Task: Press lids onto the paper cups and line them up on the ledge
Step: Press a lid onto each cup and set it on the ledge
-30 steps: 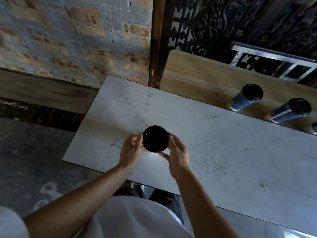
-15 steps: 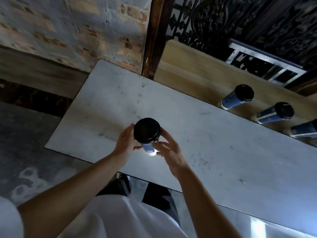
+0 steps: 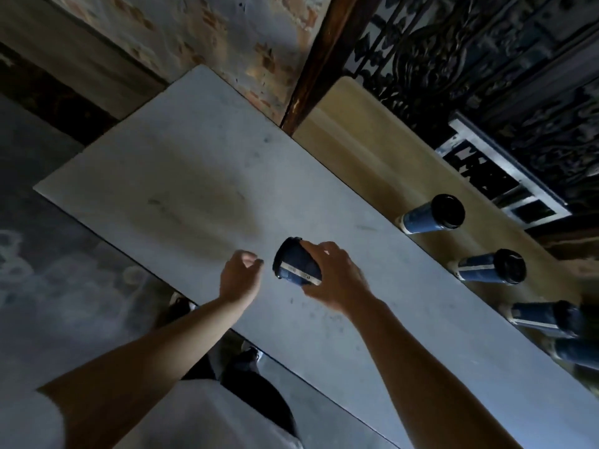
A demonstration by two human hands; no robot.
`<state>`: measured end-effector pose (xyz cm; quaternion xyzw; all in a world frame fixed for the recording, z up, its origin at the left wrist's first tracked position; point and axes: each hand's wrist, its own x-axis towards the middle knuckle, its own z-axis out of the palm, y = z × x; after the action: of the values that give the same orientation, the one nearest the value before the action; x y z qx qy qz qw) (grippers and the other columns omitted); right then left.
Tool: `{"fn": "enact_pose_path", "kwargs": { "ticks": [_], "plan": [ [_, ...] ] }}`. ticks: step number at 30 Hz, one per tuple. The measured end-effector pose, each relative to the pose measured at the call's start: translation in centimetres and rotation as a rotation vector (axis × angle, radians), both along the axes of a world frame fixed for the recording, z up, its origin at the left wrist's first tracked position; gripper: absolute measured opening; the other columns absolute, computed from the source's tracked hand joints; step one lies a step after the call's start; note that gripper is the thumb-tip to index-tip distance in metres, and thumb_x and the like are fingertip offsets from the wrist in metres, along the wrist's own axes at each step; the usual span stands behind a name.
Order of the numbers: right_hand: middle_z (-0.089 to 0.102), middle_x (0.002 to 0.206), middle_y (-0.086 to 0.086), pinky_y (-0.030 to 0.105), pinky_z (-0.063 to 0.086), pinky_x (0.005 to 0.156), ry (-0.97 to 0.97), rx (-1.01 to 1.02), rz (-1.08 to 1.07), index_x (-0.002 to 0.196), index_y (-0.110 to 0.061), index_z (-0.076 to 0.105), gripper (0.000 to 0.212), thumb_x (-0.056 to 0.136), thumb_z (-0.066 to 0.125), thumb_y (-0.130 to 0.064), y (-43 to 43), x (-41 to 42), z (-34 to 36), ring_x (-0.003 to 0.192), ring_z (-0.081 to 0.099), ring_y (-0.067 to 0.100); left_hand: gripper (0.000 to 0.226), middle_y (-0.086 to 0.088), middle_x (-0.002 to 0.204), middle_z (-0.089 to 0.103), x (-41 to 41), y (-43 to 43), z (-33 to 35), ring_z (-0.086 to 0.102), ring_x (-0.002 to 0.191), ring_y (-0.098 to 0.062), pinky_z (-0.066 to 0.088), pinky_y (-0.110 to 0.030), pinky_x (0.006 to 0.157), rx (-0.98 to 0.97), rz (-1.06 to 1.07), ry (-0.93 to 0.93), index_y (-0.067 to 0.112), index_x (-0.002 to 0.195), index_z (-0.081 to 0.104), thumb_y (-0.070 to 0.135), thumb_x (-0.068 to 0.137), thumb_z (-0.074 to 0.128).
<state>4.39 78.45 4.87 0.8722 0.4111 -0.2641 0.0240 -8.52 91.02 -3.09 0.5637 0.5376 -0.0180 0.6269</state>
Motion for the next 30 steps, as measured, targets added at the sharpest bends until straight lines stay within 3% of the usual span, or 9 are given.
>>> {"fn": "enact_pose_path", "kwargs": {
  "ticks": [2, 4, 6, 8, 14, 20, 24, 30],
  "plan": [
    [0.043, 0.141, 0.006, 0.041, 0.048, 0.094, -0.102, -0.132, 0.112, 0.151, -0.032, 0.030, 0.079, 0.084, 0.072, -0.037, 0.6, 1.9, 0.9, 0.123, 0.049, 0.030, 0.037, -0.014, 0.133, 0.050, -0.8, 1.4, -1.5, 0.051, 0.122, -0.034, 0.045, -0.042, 0.097, 0.568, -0.314, 0.021, 0.014, 0.123, 0.052, 0.030, 0.091, 0.062],
    [0.046, 0.136, 0.008, 0.042, 0.047, 0.091, -0.280, -0.288, 0.400, 0.148, -0.027, 0.032, 0.077, 0.083, 0.073, -0.033, -4.2, 3.3, 0.5, 0.118, 0.051, 0.031, 0.064, -0.020, 0.149, 0.036, -1.6, -6.0, -4.7, 0.035, 0.136, -0.043, 0.036, -0.052, 0.107, 0.782, -0.430, 0.162, 0.014, 0.138, 0.042, 0.044, 0.085, 0.065],
    [0.046, 0.133, 0.008, 0.042, 0.046, 0.090, -0.377, -0.335, 0.480, 0.144, -0.021, 0.034, 0.075, 0.082, 0.075, -0.029, -4.3, 4.5, 1.6, 0.117, 0.051, 0.030, 0.086, -0.020, 0.161, 0.020, -1.6, -6.4, -6.2, 0.017, 0.148, -0.046, 0.023, -0.058, 0.115, 0.778, -0.604, 0.249, 0.016, 0.149, 0.028, 0.061, 0.083, 0.060],
    [0.047, 0.131, 0.007, 0.042, 0.046, 0.089, -0.447, -0.340, 0.557, 0.139, -0.019, 0.038, 0.069, 0.082, 0.076, -0.028, -4.5, 4.8, 3.0, 0.116, 0.052, 0.030, 0.097, -0.020, 0.164, 0.014, -2.4, -7.1, -7.4, 0.008, 0.151, -0.046, 0.014, -0.060, 0.119, 0.798, -0.633, 0.290, 0.015, 0.154, 0.021, 0.070, 0.081, 0.056],
    [0.051, 0.119, 0.003, 0.035, 0.039, 0.074, -0.617, -0.364, 0.693, 0.125, -0.023, 0.047, 0.051, 0.081, 0.074, -0.025, -3.5, 7.2, 11.8, 0.103, 0.056, 0.027, 0.093, -0.028, 0.153, 0.035, -3.4, -8.4, -7.3, 0.023, 0.145, -0.052, 0.019, -0.064, 0.118, 0.842, -0.623, 0.247, 0.011, 0.151, 0.039, 0.067, 0.078, 0.041],
    [0.052, 0.119, 0.004, 0.039, 0.042, 0.084, -0.762, -0.439, 0.809, 0.130, -0.027, 0.049, 0.050, 0.085, 0.070, -0.029, -1.8, 7.2, 18.0, 0.108, 0.054, 0.028, 0.095, -0.029, 0.156, 0.030, -3.3, -8.7, -7.2, 0.021, 0.146, -0.051, 0.017, -0.064, 0.118, 0.901, -0.631, 0.244, 0.008, 0.150, 0.038, 0.067, 0.076, 0.048],
    [0.052, 0.120, 0.004, 0.039, 0.044, 0.082, -0.677, -0.458, 0.846, 0.137, -0.029, 0.045, 0.057, 0.085, 0.068, -0.033, -1.1, 6.7, 19.4, 0.107, 0.055, 0.029, 0.094, -0.026, 0.160, 0.025, -3.5, -8.7, -7.1, 0.018, 0.148, -0.050, 0.016, -0.062, 0.120, 0.917, -0.618, 0.247, 0.008, 0.150, 0.039, 0.063, 0.078, 0.065],
    [0.053, 0.122, 0.007, 0.040, 0.050, 0.078, -0.601, -0.479, 0.841, 0.141, -0.026, 0.044, 0.062, 0.085, 0.068, -0.038, -0.8, 6.5, 19.4, 0.102, 0.057, 0.032, 0.091, -0.026, 0.161, 0.024, -3.7, -8.7, -6.9, 0.019, 0.147, -0.050, 0.016, -0.061, 0.119, 0.929, -0.627, 0.234, 0.015, 0.149, 0.043, 0.070, 0.076, 0.044]
  ]
}}
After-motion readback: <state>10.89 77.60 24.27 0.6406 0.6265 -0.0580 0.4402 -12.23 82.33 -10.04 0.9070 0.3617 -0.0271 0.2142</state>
